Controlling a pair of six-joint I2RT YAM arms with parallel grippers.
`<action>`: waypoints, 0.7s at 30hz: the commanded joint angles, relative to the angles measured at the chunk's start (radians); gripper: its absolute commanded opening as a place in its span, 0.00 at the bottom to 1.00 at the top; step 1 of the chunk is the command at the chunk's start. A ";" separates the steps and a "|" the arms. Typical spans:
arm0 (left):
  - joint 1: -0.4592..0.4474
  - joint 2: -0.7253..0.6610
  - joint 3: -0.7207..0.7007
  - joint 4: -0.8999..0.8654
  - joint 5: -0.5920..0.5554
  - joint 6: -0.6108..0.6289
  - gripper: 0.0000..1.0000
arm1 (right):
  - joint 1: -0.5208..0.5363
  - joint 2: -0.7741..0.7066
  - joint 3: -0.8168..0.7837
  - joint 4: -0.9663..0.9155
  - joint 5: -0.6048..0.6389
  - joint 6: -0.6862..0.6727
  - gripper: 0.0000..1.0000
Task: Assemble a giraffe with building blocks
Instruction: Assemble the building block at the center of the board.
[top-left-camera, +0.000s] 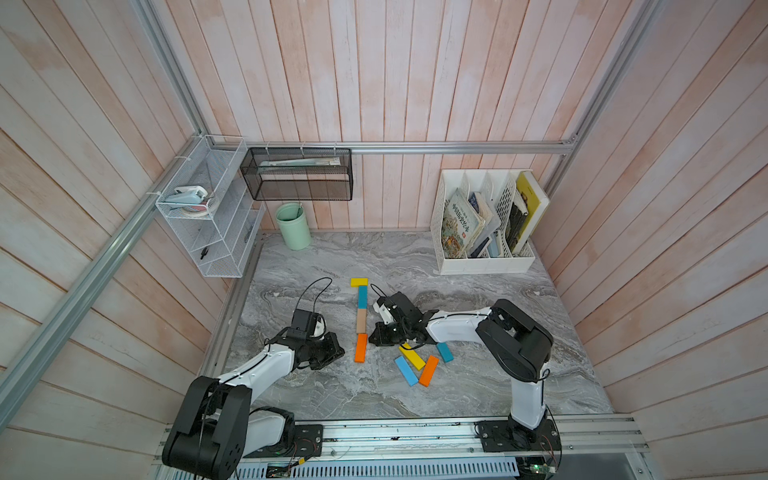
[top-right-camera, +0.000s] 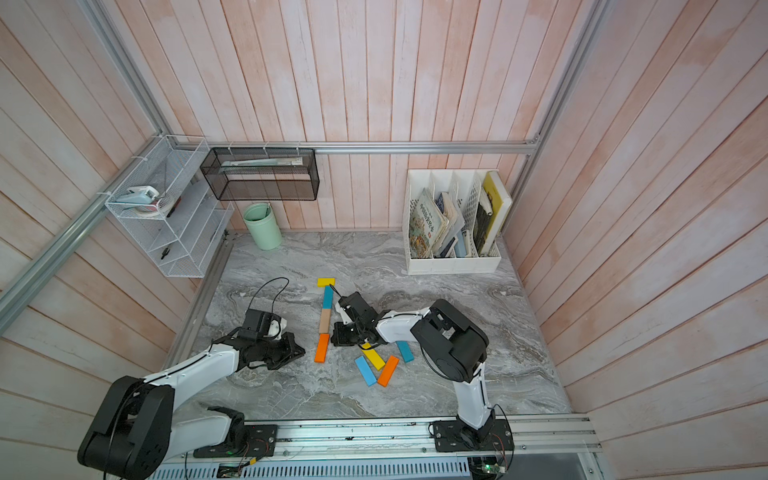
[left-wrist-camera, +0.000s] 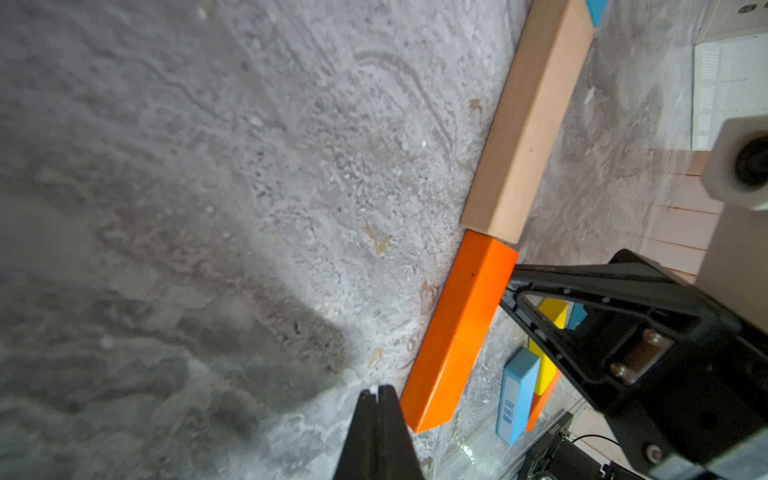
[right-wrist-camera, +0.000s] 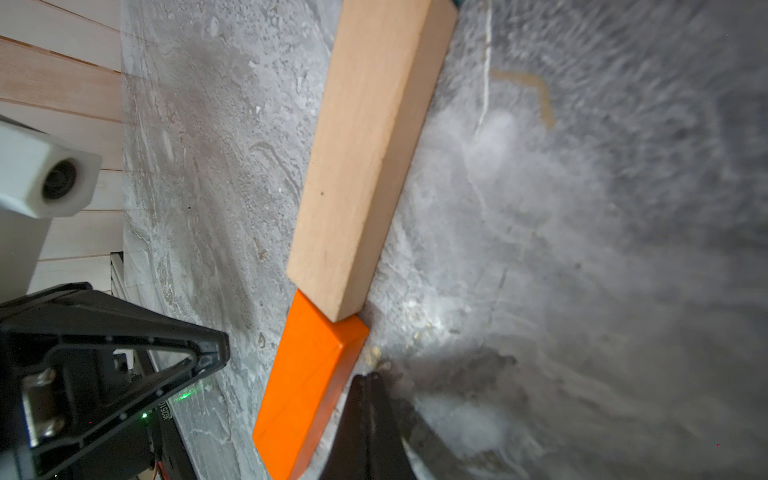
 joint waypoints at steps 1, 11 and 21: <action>0.003 0.011 0.001 0.018 0.011 0.013 0.00 | -0.006 0.033 0.019 -0.006 -0.003 -0.003 0.00; 0.004 0.016 0.002 0.020 0.010 0.014 0.00 | -0.007 0.040 0.026 -0.003 -0.007 -0.001 0.00; 0.004 0.023 0.002 0.025 0.010 0.016 0.00 | -0.008 0.050 0.036 0.002 -0.009 0.000 0.00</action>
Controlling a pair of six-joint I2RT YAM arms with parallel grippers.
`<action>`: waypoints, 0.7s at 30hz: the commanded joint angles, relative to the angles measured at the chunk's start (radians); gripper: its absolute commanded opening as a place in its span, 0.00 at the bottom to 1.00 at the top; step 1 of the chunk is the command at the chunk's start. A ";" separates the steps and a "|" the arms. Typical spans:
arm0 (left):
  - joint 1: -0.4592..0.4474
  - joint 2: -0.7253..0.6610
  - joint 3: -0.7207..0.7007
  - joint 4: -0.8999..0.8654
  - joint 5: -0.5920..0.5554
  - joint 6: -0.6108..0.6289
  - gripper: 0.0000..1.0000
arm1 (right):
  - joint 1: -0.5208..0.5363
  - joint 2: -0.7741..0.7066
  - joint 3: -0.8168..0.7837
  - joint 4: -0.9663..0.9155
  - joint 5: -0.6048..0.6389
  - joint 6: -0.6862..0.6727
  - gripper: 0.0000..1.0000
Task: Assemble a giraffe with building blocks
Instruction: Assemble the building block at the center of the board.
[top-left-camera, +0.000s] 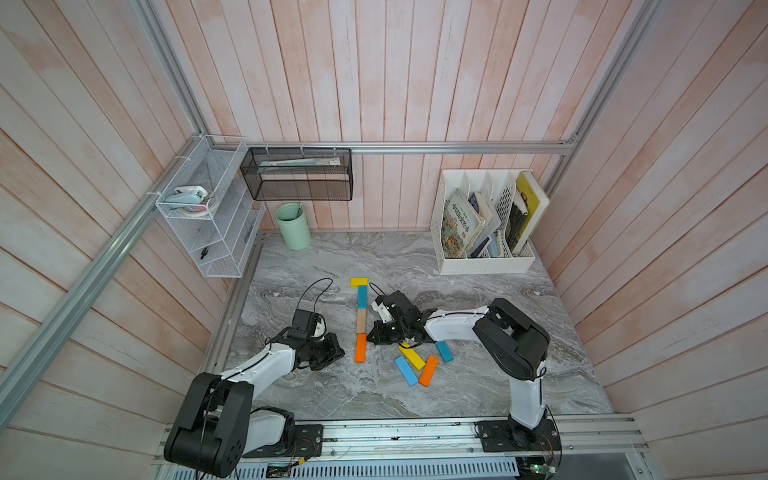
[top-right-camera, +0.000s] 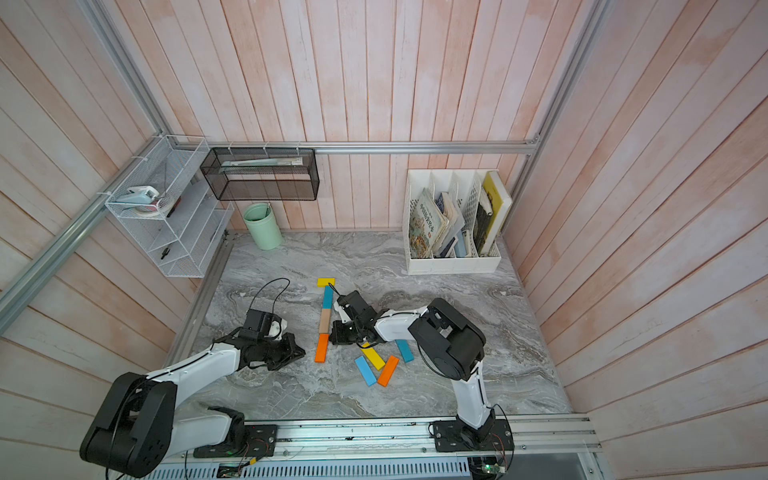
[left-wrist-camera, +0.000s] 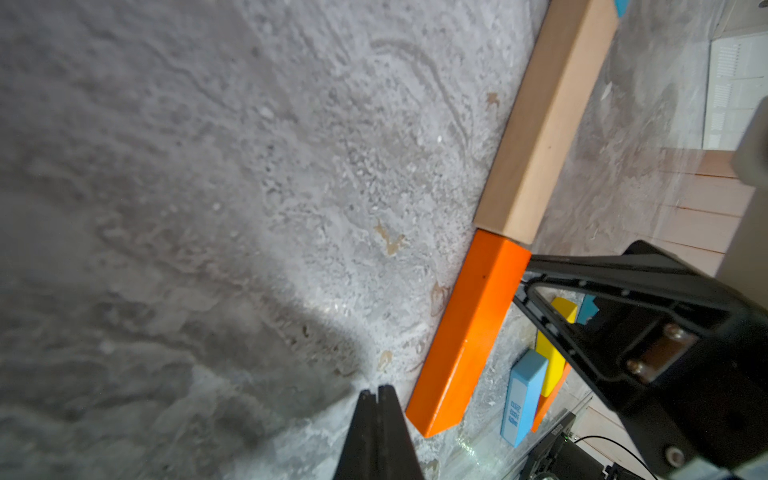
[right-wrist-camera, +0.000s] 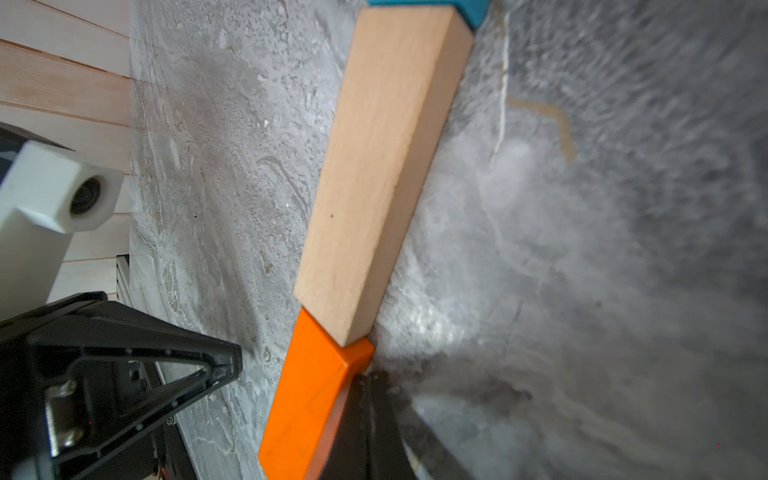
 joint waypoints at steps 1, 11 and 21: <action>0.003 0.007 0.003 0.022 0.010 0.015 0.00 | -0.006 0.031 0.017 -0.007 -0.003 0.000 0.00; 0.003 0.007 0.004 0.019 0.008 0.017 0.00 | -0.009 0.037 0.025 -0.008 -0.006 0.000 0.00; 0.003 0.006 0.011 0.017 0.012 0.014 0.00 | -0.020 -0.005 -0.017 -0.019 0.040 0.003 0.00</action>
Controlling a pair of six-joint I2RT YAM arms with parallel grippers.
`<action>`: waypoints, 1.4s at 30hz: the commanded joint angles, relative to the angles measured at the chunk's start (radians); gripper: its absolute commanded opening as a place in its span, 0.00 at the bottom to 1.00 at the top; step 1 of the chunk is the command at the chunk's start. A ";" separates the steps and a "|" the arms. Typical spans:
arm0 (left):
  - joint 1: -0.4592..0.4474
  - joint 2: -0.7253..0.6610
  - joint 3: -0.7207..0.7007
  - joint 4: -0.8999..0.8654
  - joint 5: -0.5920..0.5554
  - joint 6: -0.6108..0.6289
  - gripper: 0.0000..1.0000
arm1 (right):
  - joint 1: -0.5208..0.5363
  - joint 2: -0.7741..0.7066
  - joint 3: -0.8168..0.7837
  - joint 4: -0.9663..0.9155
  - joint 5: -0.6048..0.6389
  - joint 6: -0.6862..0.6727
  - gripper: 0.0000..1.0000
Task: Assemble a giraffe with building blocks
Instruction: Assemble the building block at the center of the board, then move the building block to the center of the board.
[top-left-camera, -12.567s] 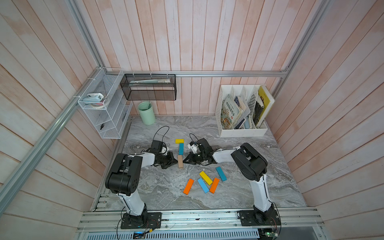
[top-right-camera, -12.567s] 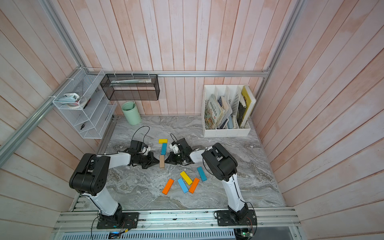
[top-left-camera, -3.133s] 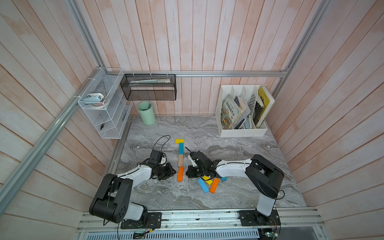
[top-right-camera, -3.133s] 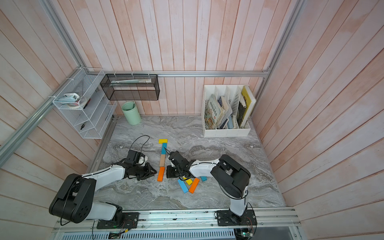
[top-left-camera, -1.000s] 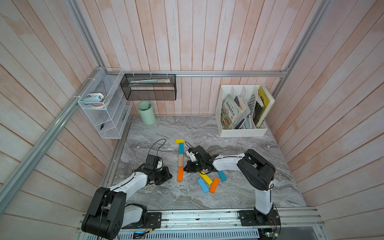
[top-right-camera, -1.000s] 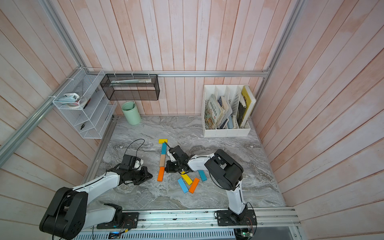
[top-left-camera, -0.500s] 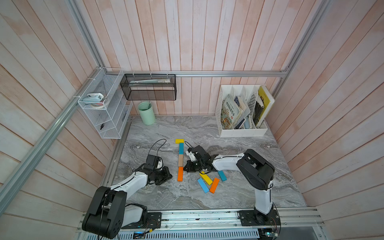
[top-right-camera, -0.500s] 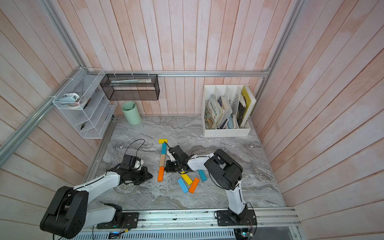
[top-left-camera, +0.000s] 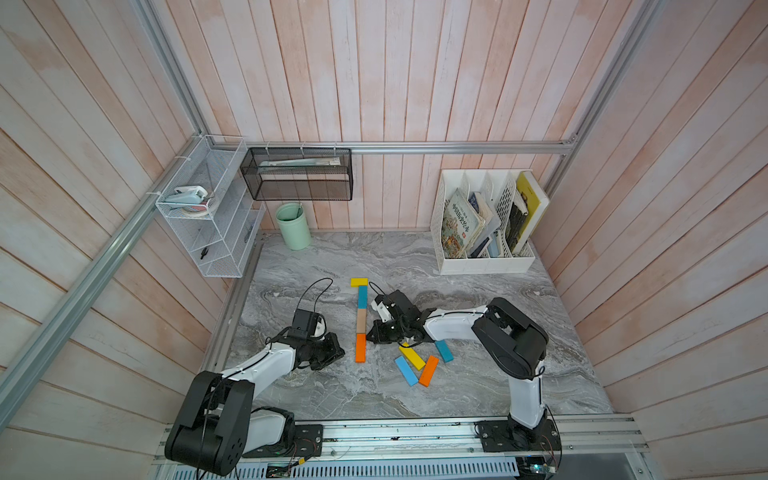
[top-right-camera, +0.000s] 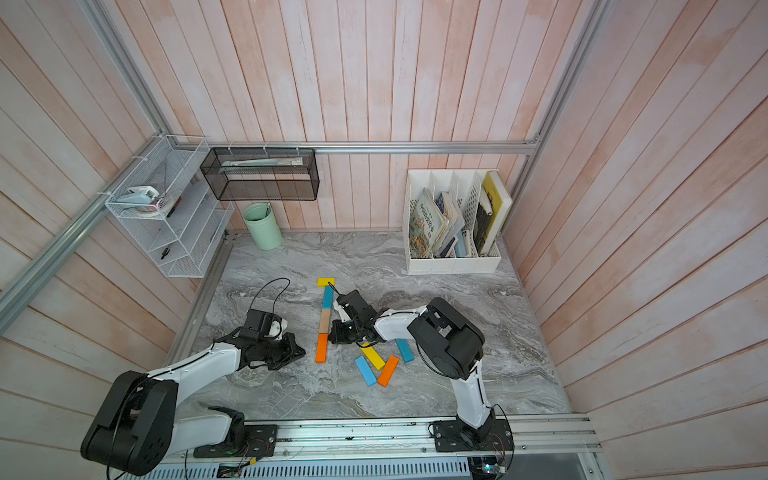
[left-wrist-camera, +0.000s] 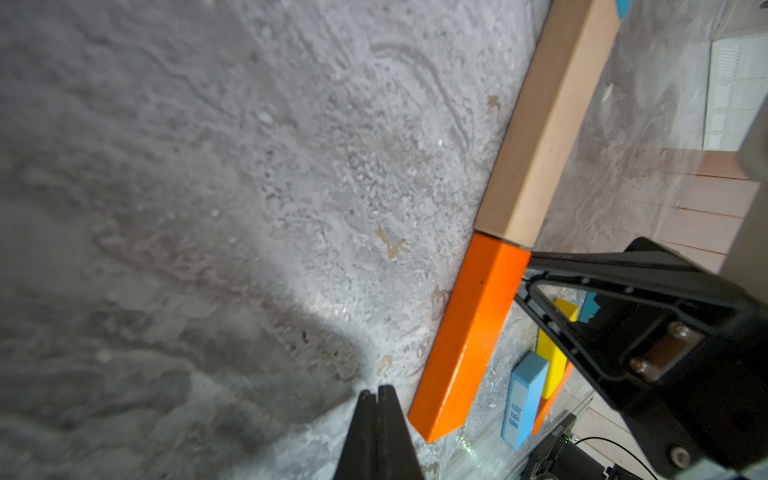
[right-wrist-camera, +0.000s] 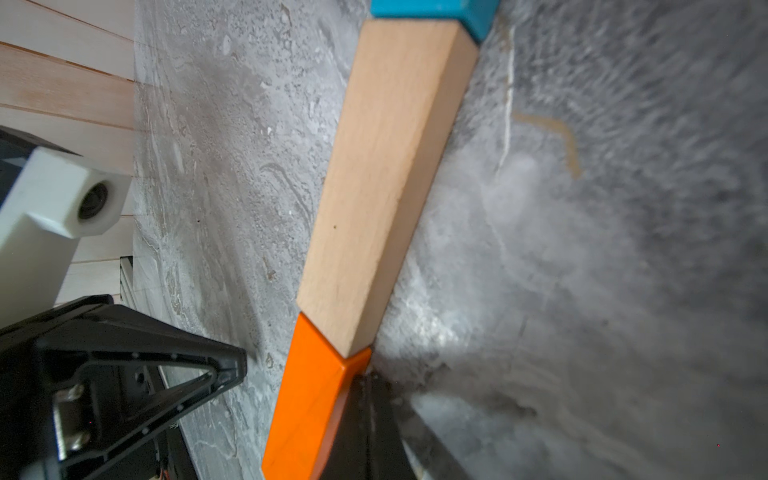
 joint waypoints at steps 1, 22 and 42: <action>0.002 -0.007 0.011 0.006 0.014 0.012 0.00 | -0.016 -0.036 -0.042 -0.034 0.068 -0.001 0.00; 0.002 -0.101 0.023 -0.001 0.051 0.009 0.00 | 0.114 -0.413 -0.008 -0.939 0.506 -0.261 0.54; 0.003 -0.128 0.002 -0.015 0.045 0.007 0.00 | 0.071 -0.303 -0.088 -0.784 0.443 -0.327 0.56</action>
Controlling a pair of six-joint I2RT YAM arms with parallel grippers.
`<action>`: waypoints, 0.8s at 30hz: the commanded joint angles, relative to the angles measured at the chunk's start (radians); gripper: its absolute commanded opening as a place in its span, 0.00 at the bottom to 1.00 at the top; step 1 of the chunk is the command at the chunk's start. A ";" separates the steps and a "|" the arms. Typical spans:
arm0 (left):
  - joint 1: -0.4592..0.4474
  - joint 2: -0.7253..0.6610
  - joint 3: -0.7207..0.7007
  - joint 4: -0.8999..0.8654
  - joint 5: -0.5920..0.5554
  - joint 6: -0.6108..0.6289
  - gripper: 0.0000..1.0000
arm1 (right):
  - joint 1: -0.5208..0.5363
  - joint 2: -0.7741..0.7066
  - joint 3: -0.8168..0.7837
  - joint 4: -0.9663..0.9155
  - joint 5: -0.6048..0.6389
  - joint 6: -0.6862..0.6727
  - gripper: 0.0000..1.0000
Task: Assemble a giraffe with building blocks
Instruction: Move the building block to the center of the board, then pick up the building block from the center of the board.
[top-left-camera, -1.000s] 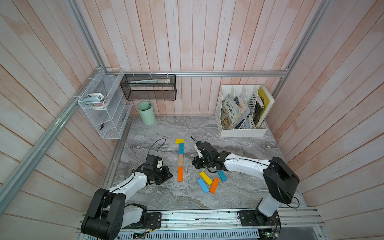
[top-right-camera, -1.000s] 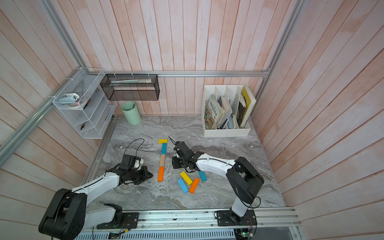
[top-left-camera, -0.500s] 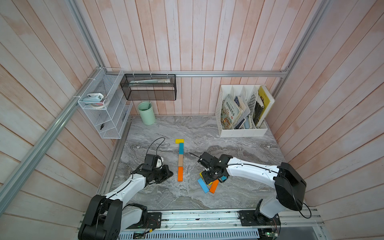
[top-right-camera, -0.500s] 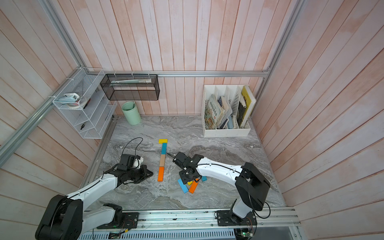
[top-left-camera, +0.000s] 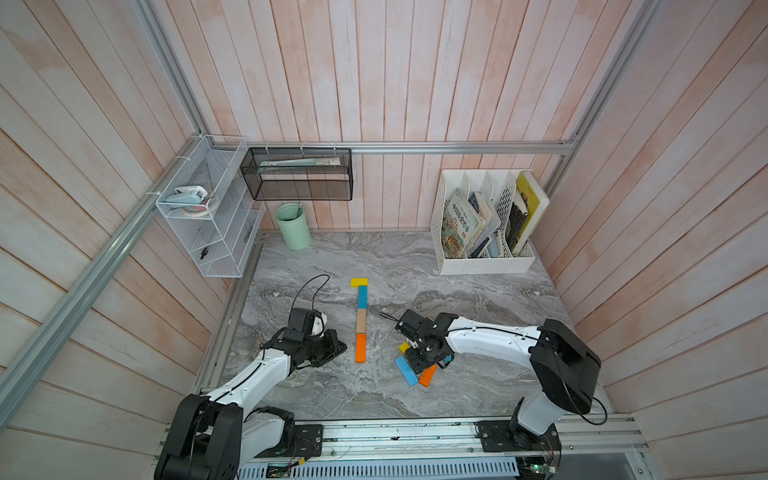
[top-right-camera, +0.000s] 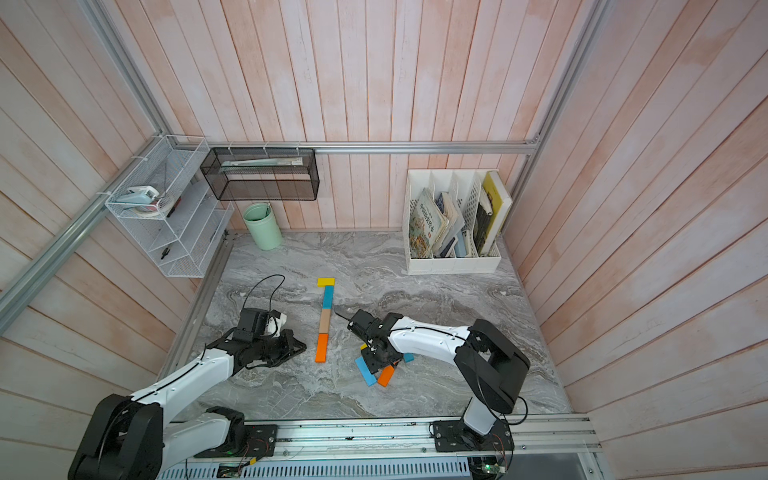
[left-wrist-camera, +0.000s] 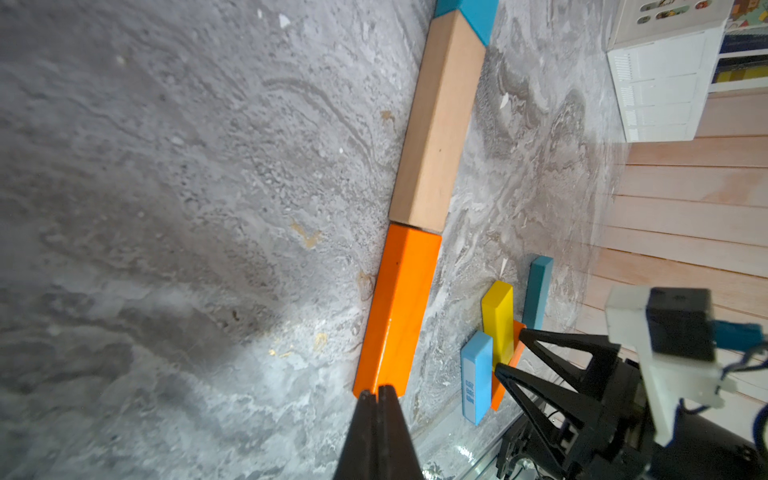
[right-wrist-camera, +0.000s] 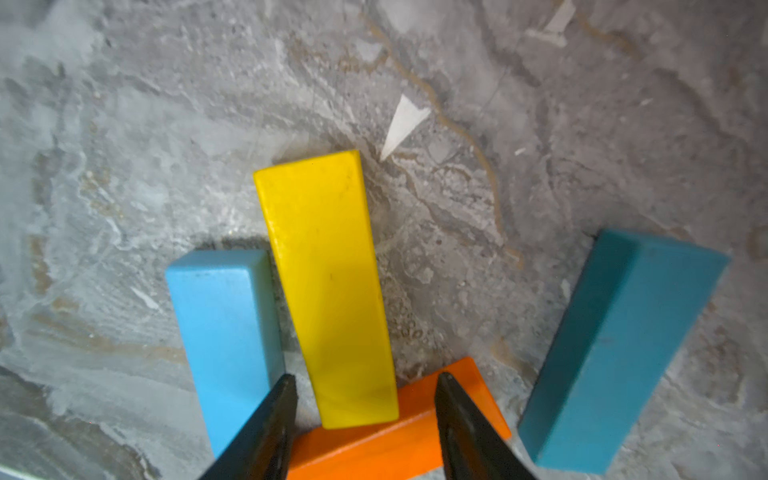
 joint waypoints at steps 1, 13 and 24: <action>0.003 -0.002 0.003 -0.002 0.001 0.009 0.00 | -0.028 0.023 -0.004 0.029 -0.013 -0.033 0.56; 0.003 0.036 0.007 0.016 -0.001 0.013 0.00 | -0.046 0.093 0.039 0.058 -0.063 -0.120 0.26; 0.003 0.030 0.000 0.032 0.004 0.002 0.00 | 0.034 0.063 0.049 0.020 -0.110 -0.112 0.26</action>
